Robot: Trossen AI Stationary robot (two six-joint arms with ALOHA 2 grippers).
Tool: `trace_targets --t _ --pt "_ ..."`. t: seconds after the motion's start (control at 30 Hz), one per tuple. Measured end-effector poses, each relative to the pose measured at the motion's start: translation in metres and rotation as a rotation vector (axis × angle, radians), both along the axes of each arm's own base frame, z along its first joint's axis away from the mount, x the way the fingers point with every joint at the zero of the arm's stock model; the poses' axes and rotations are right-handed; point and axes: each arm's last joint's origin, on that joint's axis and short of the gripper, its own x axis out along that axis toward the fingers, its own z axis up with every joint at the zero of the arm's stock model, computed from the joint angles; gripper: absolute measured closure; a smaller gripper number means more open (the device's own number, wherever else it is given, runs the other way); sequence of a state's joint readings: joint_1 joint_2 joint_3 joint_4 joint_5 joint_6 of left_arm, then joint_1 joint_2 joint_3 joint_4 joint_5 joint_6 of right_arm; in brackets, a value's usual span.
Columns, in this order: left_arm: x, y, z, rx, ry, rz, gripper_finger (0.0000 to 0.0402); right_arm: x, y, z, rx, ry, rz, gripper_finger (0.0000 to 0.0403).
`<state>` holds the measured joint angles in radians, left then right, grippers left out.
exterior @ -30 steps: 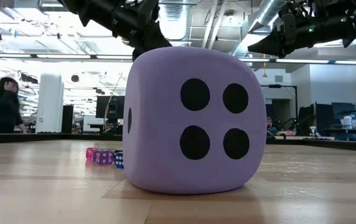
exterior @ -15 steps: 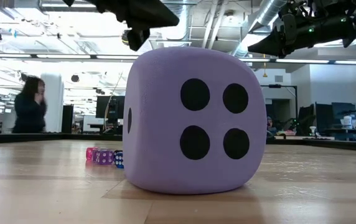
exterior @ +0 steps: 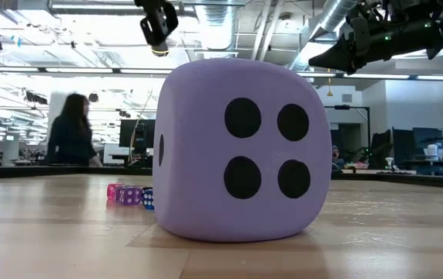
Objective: Pick & Place Dice
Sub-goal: Put the large purple dice into the blue bin
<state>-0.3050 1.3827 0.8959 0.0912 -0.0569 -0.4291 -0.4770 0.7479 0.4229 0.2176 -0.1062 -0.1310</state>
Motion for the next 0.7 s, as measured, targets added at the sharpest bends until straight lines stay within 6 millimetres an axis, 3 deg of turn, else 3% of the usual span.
trace_targets --t 0.4,0.7 --pt "-0.007 -0.028 -0.002 -0.027 -0.028 0.179 0.0402 0.000 0.001 0.000 0.016 -0.006 0.004 0.0403" --pt "0.021 -0.042 -0.008 0.005 -0.022 0.166 0.0402 0.004 0.008 0.000 0.018 -0.006 0.049 0.0403"
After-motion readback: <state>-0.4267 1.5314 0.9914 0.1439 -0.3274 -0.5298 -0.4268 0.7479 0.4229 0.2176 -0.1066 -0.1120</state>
